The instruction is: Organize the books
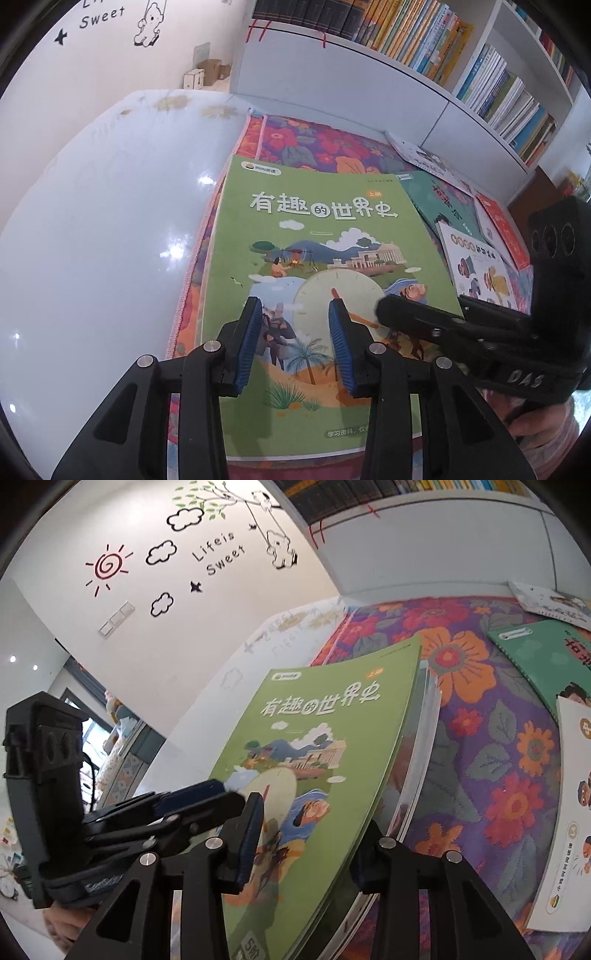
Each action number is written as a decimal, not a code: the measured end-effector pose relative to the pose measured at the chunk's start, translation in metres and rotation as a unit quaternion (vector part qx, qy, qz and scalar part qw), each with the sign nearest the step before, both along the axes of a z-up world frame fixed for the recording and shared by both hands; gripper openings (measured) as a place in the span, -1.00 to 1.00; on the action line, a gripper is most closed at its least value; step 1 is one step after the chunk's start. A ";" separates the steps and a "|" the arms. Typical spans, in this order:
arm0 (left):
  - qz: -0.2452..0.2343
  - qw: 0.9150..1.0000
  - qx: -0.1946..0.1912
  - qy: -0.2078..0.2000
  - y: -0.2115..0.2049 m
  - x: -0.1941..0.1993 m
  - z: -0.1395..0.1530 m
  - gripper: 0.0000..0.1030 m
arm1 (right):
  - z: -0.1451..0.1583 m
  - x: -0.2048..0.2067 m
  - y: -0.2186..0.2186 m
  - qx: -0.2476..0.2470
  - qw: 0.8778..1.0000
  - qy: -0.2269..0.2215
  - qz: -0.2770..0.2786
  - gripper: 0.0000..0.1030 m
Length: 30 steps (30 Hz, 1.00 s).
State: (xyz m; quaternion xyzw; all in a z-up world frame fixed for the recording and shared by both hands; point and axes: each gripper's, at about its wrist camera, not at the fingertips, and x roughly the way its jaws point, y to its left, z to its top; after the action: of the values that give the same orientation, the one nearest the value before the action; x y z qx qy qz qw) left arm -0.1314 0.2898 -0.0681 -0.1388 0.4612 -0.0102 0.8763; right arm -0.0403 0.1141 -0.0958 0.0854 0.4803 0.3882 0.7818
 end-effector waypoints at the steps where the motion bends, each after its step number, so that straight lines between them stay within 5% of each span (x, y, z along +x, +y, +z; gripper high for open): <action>1: -0.001 1.000 0.003 -0.001 -0.001 0.000 0.000 -0.32 | 0.001 0.001 -0.002 -0.003 1.000 0.008 0.002 -0.23; 5: 0.004 1.000 0.009 -0.001 -0.003 -0.001 0.000 -0.32 | 0.005 0.001 -0.020 -0.030 0.999 0.012 0.002 -0.24; 9: 0.015 1.000 0.027 0.002 -0.009 0.001 0.002 -0.32 | 0.016 -0.004 -0.045 -0.068 0.997 -0.039 -0.008 -0.23; 16: 0.005 0.999 0.042 -0.001 -0.038 -0.003 0.014 -0.32 | 0.038 0.023 -0.113 -0.067 0.995 -0.062 -0.035 -0.23; 24: -0.093 0.995 -0.001 -0.022 -0.140 -0.016 0.035 -0.32 | 0.021 0.111 -0.203 -0.086 0.993 -0.040 -0.068 -0.23; 30: -0.154 0.987 -0.037 0.032 -0.228 -0.002 -0.005 -0.32 | -0.004 0.150 -0.244 -0.094 0.992 -0.033 -0.083 -0.23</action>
State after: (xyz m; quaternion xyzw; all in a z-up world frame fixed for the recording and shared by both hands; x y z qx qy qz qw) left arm -0.1333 0.0614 -0.0735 -0.0988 0.5042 -0.1573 0.8434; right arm 0.1096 -0.1294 -0.1002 0.0383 0.4800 0.2774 0.8314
